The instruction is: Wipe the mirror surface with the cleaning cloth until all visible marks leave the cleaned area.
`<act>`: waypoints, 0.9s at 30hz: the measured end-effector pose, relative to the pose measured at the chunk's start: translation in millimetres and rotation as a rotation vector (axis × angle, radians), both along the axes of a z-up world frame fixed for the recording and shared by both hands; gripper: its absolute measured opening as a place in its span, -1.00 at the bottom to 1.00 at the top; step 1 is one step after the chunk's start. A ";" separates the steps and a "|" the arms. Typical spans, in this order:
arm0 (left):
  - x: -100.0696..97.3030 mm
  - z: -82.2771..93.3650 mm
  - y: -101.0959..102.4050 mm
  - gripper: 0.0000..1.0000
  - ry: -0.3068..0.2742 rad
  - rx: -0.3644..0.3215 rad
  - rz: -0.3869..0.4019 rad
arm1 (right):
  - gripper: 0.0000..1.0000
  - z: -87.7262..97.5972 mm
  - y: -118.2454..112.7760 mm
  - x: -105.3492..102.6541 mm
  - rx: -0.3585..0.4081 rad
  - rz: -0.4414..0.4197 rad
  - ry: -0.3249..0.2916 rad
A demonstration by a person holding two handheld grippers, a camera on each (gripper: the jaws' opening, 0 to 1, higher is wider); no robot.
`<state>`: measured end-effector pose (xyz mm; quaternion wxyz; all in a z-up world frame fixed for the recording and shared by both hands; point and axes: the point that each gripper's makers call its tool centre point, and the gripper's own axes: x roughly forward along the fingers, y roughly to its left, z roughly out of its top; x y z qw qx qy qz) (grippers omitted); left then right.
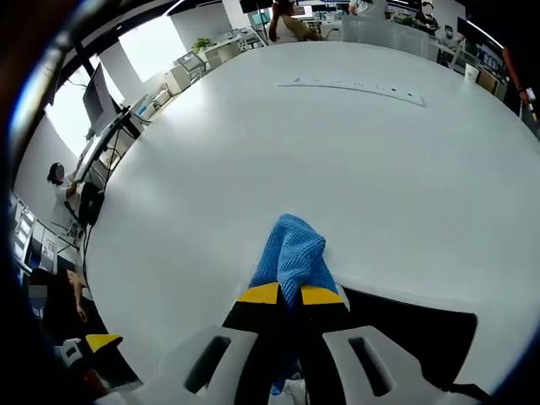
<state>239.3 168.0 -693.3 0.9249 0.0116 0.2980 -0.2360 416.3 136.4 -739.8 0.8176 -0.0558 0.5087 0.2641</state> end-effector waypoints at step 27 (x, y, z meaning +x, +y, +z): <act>0.1 2.4 -0.6 0.93 -0.005 -0.003 0.002 | -0.98 0.5 -44.2 4.7 -0.046 -0.034 -0.003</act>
